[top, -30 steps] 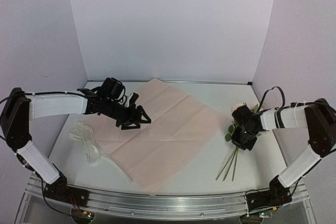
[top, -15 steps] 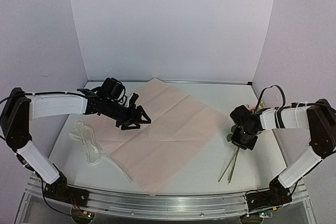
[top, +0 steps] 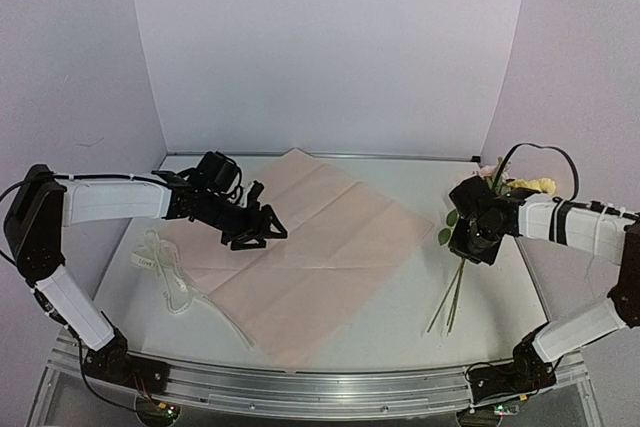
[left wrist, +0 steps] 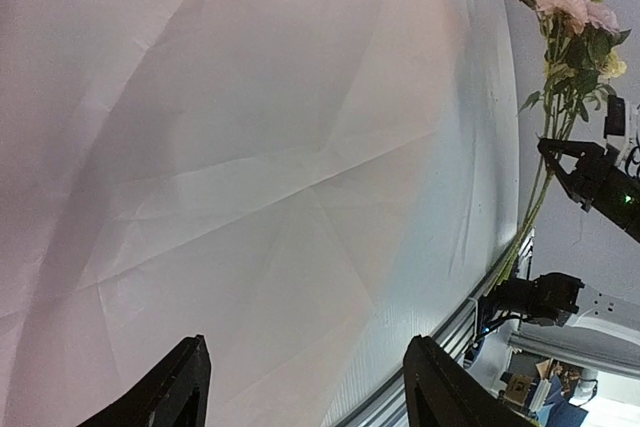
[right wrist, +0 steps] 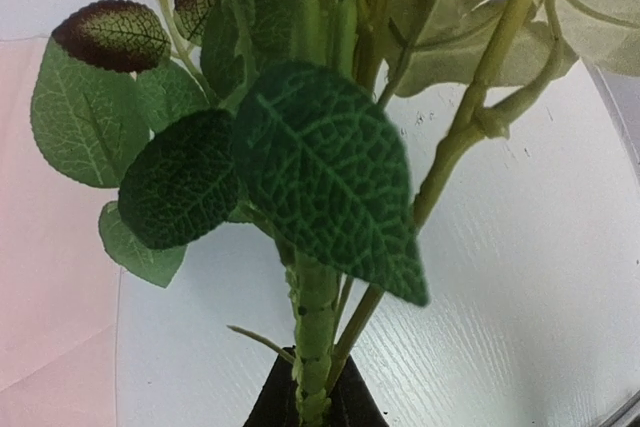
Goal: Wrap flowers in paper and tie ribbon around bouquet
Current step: Pick up the fake flower from the corner of the board, then adjust the flattened wrapping paper at the center of the board.
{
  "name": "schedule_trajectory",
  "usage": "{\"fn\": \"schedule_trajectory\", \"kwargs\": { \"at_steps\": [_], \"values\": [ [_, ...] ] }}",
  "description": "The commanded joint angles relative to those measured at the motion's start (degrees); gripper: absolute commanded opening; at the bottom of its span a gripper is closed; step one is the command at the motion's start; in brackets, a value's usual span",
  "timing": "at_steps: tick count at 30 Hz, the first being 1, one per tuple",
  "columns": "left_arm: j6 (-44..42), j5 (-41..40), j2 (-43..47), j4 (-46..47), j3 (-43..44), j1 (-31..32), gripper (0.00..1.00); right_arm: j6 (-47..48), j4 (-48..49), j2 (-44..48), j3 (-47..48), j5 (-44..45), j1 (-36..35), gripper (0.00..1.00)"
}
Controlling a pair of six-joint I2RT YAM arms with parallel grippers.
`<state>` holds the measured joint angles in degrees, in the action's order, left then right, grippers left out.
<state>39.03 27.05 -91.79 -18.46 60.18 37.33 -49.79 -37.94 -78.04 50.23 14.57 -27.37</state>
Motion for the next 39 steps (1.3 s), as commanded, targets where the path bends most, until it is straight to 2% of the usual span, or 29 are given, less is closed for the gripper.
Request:
{"fn": "schedule_trajectory", "kwargs": {
  "at_steps": [1,6,16,21,26,39],
  "values": [
    [0.4,-2.3,-0.8,0.7,1.5,-0.5,0.69,4.0,-2.4,2.6,6.7,3.6,-1.7,0.00],
    [0.6,-4.7,-2.3,1.4,2.1,-2.9,0.69,7.1,-3.5,-1.3,15.9,2.7,-4.8,0.00],
    [-0.1,-10.5,-19.7,4.5,14.7,-3.3,0.69,12.1,-2.7,-13.6,31.5,-2.6,-7.5,0.00],
    [1.0,-11.9,-25.0,5.7,16.3,-3.1,0.71,13.9,-1.2,-16.9,35.7,-5.6,-7.4,0.00],
    [1.3,-11.3,-25.7,6.0,15.3,-2.6,0.71,15.0,3.3,-22.2,40.4,-9.8,-8.1,0.00],
    [-0.4,-10.3,-26.3,5.5,10.9,2.9,0.71,17.4,7.8,-43.4,64.2,-14.6,-11.0,0.00]
  ]
}}
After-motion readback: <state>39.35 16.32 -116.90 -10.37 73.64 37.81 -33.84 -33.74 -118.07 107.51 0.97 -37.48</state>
